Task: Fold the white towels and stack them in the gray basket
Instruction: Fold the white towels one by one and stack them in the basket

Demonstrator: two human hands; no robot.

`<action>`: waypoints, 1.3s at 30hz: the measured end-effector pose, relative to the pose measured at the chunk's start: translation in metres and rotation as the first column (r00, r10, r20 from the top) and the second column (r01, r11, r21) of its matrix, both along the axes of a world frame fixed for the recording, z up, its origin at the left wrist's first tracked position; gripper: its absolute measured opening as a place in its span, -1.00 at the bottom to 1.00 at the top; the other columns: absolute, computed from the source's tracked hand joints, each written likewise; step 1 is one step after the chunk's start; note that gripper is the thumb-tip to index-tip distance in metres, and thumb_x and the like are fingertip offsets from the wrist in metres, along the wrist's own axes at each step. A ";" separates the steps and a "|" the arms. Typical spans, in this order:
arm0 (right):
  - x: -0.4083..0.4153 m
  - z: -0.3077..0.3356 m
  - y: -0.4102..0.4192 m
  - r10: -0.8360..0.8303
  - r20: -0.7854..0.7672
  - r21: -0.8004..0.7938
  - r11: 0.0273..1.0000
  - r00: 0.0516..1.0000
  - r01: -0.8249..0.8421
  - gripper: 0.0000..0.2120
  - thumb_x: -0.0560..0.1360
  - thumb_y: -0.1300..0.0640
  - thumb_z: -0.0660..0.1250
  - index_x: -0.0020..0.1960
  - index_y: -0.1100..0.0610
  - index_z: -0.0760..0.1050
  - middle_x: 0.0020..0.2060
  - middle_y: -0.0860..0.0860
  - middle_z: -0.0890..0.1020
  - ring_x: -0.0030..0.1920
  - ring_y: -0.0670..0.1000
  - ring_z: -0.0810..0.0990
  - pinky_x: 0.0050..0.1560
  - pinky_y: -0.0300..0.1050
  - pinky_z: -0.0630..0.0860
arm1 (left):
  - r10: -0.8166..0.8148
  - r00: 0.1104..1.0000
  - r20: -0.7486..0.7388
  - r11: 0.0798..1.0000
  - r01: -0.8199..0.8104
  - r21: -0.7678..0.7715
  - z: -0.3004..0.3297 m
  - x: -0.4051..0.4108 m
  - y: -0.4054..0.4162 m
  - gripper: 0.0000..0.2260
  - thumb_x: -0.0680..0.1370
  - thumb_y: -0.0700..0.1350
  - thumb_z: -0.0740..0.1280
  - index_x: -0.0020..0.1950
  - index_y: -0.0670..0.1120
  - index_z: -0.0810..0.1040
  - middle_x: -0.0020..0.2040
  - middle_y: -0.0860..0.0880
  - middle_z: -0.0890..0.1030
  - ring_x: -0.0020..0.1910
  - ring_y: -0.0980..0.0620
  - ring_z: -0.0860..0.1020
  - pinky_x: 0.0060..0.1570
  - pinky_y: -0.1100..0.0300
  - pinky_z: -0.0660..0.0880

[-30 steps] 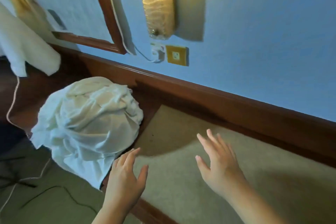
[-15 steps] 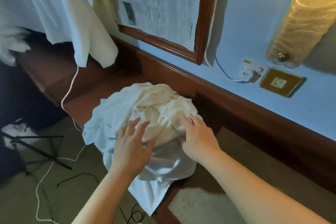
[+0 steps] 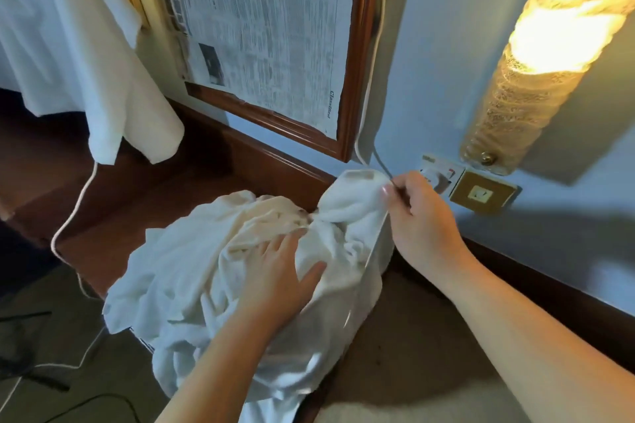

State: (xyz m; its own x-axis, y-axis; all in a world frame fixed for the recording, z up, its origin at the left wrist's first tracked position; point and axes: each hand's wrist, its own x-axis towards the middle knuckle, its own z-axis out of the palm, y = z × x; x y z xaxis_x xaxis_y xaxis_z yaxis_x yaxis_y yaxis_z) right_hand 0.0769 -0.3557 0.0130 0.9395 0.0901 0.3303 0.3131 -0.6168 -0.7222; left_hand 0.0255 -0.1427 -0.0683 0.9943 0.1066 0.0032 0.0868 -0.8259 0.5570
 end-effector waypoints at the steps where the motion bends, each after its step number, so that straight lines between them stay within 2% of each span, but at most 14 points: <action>1: 0.001 0.023 -0.011 -0.016 0.050 0.028 0.999 0.999 0.015 -0.83 0.71 0.06 0.23 -0.04 0.06 0.45 -0.26 -0.09 0.50 -0.23 -0.22 0.48 -0.23 -0.39 0.36 | -0.016 1.000 -0.004 0.999 0.016 -0.040 0.010 0.005 -0.009 -0.38 0.59 0.34 0.29 0.59 0.22 0.21 0.60 0.11 0.32 0.57 0.00 0.28 0.53 0.01 0.23; 3: 0.002 0.065 -0.038 -0.034 0.119 0.071 0.997 0.992 0.026 -0.83 0.70 0.04 0.25 -0.02 0.09 0.48 -0.27 -0.07 0.49 -0.27 -0.19 0.44 -0.22 -0.35 0.36 | -0.057 0.998 0.011 0.991 0.058 -0.122 0.030 0.016 -0.030 -0.35 0.57 0.38 0.29 0.59 0.28 0.14 0.61 0.12 0.29 0.55 -0.01 0.32 0.50 -0.03 0.31; 7: -0.012 0.135 -0.090 -0.044 0.164 0.196 0.981 0.986 0.011 -0.84 0.59 -0.12 0.26 -0.08 -0.07 0.51 -0.24 0.00 0.55 -0.19 -0.01 0.49 -0.13 0.14 0.47 | -0.171 0.975 0.139 0.958 0.198 -0.207 0.081 0.039 -0.075 -0.18 0.50 0.42 0.37 0.63 0.32 0.00 0.65 0.09 0.21 0.60 -0.08 0.23 0.49 -0.18 0.30; 10: -0.036 0.179 -0.128 -0.038 0.190 0.228 0.974 0.981 -0.006 -0.87 0.62 -0.05 0.29 -0.10 -0.11 0.54 -0.25 -0.08 0.57 -0.17 -0.06 0.52 -0.11 -0.04 0.43 | -0.339 0.919 0.201 0.891 0.382 -0.244 0.129 0.054 -0.110 -0.20 0.48 0.37 0.45 0.60 0.37 0.10 0.60 0.12 0.29 0.56 0.02 0.26 0.50 -0.19 0.27; 13: -0.064 0.209 -0.169 -0.028 0.167 0.259 0.966 0.985 -0.017 -0.80 0.69 0.08 0.28 -0.09 -0.07 0.57 -0.28 -0.09 0.55 -0.23 -0.11 0.48 -0.18 -0.18 0.40 | -0.628 0.770 0.113 0.645 0.596 -0.477 0.163 0.060 -0.147 -0.53 0.52 0.13 0.54 0.39 0.30 0.50 0.18 0.23 0.58 0.16 0.23 0.54 0.33 -0.04 0.48; 15: -0.084 0.223 -0.195 -0.059 0.139 0.268 0.963 0.989 0.020 -0.79 0.70 0.12 0.27 -0.09 -0.02 0.57 -0.29 -0.10 0.56 -0.28 -0.13 0.48 -0.26 -0.27 0.41 | -0.785 0.616 0.065 0.467 0.658 -0.590 0.176 0.058 -0.177 -0.68 0.50 0.03 0.53 0.24 0.13 0.63 -0.04 0.16 0.64 0.00 0.12 0.63 0.14 0.02 0.60; 18: -0.119 0.242 -0.239 -0.165 0.142 0.287 0.950 0.976 0.119 -0.79 0.70 0.16 0.26 -0.09 0.02 0.56 -0.32 -0.12 0.57 -0.31 -0.15 0.49 -0.32 -0.32 0.41 | -0.849 0.509 0.144 0.330 0.722 -0.608 0.197 0.043 -0.228 -0.68 0.53 -0.08 0.48 0.28 -0.05 0.62 -0.01 -0.06 0.65 0.00 -0.02 0.63 0.07 0.03 0.60; 21: -0.160 0.262 -0.293 -0.282 0.152 0.329 0.918 0.947 0.221 -0.79 0.69 0.15 0.27 -0.12 0.03 0.53 -0.32 -0.08 0.54 -0.30 -0.12 0.46 -0.28 -0.21 0.36 | -0.819 0.515 0.252 0.266 0.730 -0.629 0.219 0.020 -0.276 -0.62 0.56 0.00 0.49 0.27 -0.18 0.56 0.04 -0.31 0.62 -0.04 -0.17 0.60 -0.03 -0.06 0.55; 24: -0.204 0.275 -0.351 -0.320 0.120 0.313 0.911 0.940 0.270 -0.82 0.62 0.11 0.40 -0.15 0.05 0.51 -0.31 -0.03 0.51 -0.27 -0.04 0.44 -0.25 -0.09 0.29 | -0.782 0.504 0.368 0.152 0.726 -0.671 0.244 -0.012 -0.319 -0.75 0.62 -0.10 0.45 0.14 -0.24 0.50 -0.14 -0.22 0.52 -0.19 -0.17 0.41 -0.23 0.09 0.37; 27: -0.245 0.283 -0.402 -0.314 0.129 0.170 0.941 0.941 0.291 -0.83 0.57 0.07 0.47 -0.12 0.06 0.51 -0.31 -0.07 0.53 -0.25 -0.04 0.45 -0.20 -0.07 0.33 | -0.811 0.416 0.411 0.050 0.750 -0.660 0.276 -0.050 -0.366 -0.74 0.62 -0.23 0.39 0.27 -0.30 0.49 0.03 -0.25 0.59 -0.02 -0.19 0.51 -0.01 0.03 0.46; 33: -0.303 0.314 -0.495 -0.435 0.283 0.223 0.897 0.855 0.382 -0.79 0.62 -0.11 0.35 -0.04 0.02 0.48 -0.27 -0.07 0.49 -0.29 -0.08 0.41 -0.25 -0.11 0.31 | -0.817 0.411 0.404 0.083 0.777 -0.624 0.326 -0.117 -0.447 -0.57 0.41 -0.19 0.39 0.25 -0.31 0.59 0.16 -0.40 0.61 0.09 -0.23 0.58 0.12 -0.05 0.47; 36: -0.319 0.332 -0.523 -0.454 0.340 0.260 0.887 0.824 0.382 -0.79 0.63 -0.13 0.31 -0.03 -0.01 0.45 -0.26 -0.09 0.51 -0.31 -0.10 0.43 -0.28 -0.12 0.33 | -0.757 0.476 0.448 0.079 0.747 -0.660 0.341 -0.141 -0.470 -0.49 0.30 -0.19 0.28 0.21 -0.35 0.59 0.04 -0.32 0.63 -0.01 -0.21 0.58 -0.06 0.04 0.46; 38: -0.326 0.340 -0.535 -0.446 0.347 0.271 0.890 0.825 0.367 -0.73 0.57 -0.21 0.32 -0.02 -0.01 0.46 -0.22 -0.06 0.56 -0.25 -0.07 0.49 -0.22 -0.09 0.39 | -0.690 0.518 0.505 0.150 0.785 -0.601 0.356 -0.156 -0.479 -0.59 0.32 -0.14 0.35 0.10 -0.34 0.61 -0.07 -0.24 0.60 -0.10 -0.13 0.55 -0.17 0.07 0.40; 39: -0.330 0.343 -0.539 -0.439 0.353 0.247 0.896 0.826 0.370 -0.72 0.55 -0.23 0.32 -0.01 -0.02 0.46 -0.18 -0.04 0.58 -0.20 -0.04 0.52 -0.17 -0.07 0.42 | -0.645 0.540 0.541 0.260 0.821 -0.509 0.364 -0.162 -0.481 -0.71 0.40 -0.11 0.43 0.01 -0.28 0.63 -0.13 -0.18 0.61 -0.16 -0.07 0.56 -0.21 0.11 0.40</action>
